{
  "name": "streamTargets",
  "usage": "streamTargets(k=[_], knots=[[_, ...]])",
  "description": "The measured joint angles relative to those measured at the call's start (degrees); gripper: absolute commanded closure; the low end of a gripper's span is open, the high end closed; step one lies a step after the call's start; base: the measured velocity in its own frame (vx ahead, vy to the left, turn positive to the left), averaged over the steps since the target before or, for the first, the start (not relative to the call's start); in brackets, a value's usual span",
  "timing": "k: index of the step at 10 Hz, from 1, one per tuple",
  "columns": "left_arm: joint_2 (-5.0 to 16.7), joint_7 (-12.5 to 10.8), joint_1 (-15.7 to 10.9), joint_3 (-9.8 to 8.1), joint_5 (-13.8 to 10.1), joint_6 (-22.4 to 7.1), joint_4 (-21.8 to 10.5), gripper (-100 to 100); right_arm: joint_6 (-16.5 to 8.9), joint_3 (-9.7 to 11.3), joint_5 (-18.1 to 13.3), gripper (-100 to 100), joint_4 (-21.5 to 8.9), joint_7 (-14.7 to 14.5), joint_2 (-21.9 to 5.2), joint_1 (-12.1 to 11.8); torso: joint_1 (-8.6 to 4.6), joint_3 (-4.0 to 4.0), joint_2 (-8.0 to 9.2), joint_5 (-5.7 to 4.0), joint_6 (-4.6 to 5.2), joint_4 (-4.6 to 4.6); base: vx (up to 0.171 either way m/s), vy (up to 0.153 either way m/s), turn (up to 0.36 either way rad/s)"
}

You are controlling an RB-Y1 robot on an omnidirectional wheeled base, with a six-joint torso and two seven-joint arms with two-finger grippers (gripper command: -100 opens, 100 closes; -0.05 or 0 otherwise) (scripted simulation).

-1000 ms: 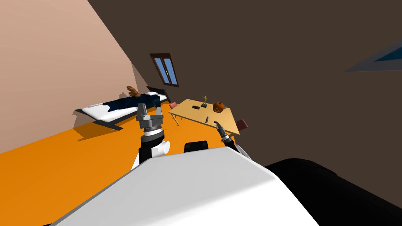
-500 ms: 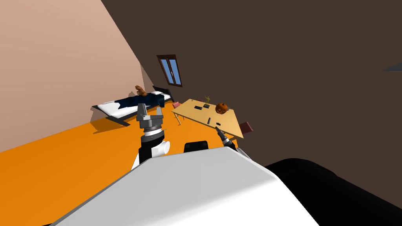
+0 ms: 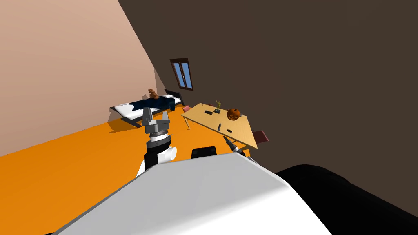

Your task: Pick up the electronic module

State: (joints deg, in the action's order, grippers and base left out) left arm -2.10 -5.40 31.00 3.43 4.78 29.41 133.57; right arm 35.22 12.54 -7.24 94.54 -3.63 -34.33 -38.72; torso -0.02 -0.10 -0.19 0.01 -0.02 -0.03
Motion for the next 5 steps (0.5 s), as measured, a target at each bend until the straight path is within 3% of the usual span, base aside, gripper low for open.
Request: streamTargets(k=[1,5], knots=[[0.0,0.0,0.0,0.0,0.0,0.0,0.0,0,0.5,0.4,-0.5,-100,-1.7,-0.6,-0.3,-0.2,0.03,-0.01,-0.01,0.0,0.04,-0.01,0.023,0.014,-0.003],[0.0,0.0,0.0,0.0,0.0,0.0,0.0,0,0.4,2.5,-3.1,-100,-8.3,-2.3,-2.1,0.4,0.07,-0.01,-0.01,0.01,0.0,0.0,0.046,0.014,0.184]])
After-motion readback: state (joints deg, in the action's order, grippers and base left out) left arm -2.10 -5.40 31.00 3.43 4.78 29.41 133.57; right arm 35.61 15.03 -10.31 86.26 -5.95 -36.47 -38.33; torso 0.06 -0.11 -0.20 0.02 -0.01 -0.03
